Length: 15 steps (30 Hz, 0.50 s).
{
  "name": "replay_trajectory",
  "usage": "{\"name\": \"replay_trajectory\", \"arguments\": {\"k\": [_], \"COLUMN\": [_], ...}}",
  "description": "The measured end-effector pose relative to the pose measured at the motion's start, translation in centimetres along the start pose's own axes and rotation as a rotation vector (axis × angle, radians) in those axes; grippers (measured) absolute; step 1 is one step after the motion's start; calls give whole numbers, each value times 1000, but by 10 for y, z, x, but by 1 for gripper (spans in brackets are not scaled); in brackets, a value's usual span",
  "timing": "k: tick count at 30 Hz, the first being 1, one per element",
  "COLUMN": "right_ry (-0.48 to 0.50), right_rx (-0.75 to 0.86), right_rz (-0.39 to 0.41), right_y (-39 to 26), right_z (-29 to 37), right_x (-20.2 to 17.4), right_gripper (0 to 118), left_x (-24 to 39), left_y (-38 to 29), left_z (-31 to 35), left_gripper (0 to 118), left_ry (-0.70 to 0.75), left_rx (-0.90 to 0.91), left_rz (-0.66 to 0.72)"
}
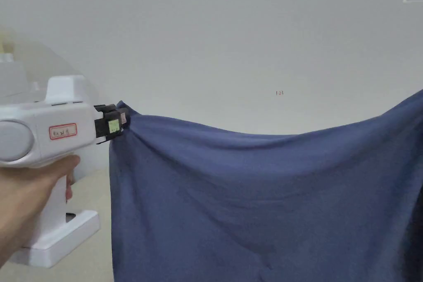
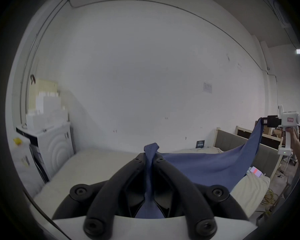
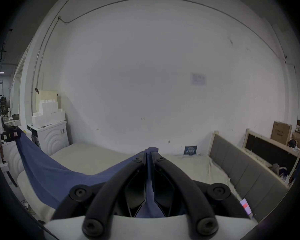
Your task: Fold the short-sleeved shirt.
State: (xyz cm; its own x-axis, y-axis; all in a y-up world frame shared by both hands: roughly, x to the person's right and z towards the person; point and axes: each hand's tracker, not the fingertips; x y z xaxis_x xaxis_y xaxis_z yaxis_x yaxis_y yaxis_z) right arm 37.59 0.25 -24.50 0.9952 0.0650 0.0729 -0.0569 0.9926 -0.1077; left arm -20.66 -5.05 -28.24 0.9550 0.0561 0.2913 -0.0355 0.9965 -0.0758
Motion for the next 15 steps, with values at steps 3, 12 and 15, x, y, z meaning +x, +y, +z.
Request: {"name": "replay_trajectory", "arguments": {"k": [3, 12, 15], "right_ry": [-47, -43, -48], "right_rx": [46, 77, 56], "right_rz": [40, -6, -1], "right_y": [27, 48, 41], "right_z": [-5, -18, -36], "right_x": [-3, -13, -13], "right_gripper": [3, 3, 3], "left_x": [0, -12, -17], "left_y": [27, 44, 42], "left_z": [-2, -20, -33], "left_gripper": [6, 6, 6], "left_ry": [47, 91, 84], "left_rx": [19, 49, 36], "left_rz": [-39, -21, 14]}}
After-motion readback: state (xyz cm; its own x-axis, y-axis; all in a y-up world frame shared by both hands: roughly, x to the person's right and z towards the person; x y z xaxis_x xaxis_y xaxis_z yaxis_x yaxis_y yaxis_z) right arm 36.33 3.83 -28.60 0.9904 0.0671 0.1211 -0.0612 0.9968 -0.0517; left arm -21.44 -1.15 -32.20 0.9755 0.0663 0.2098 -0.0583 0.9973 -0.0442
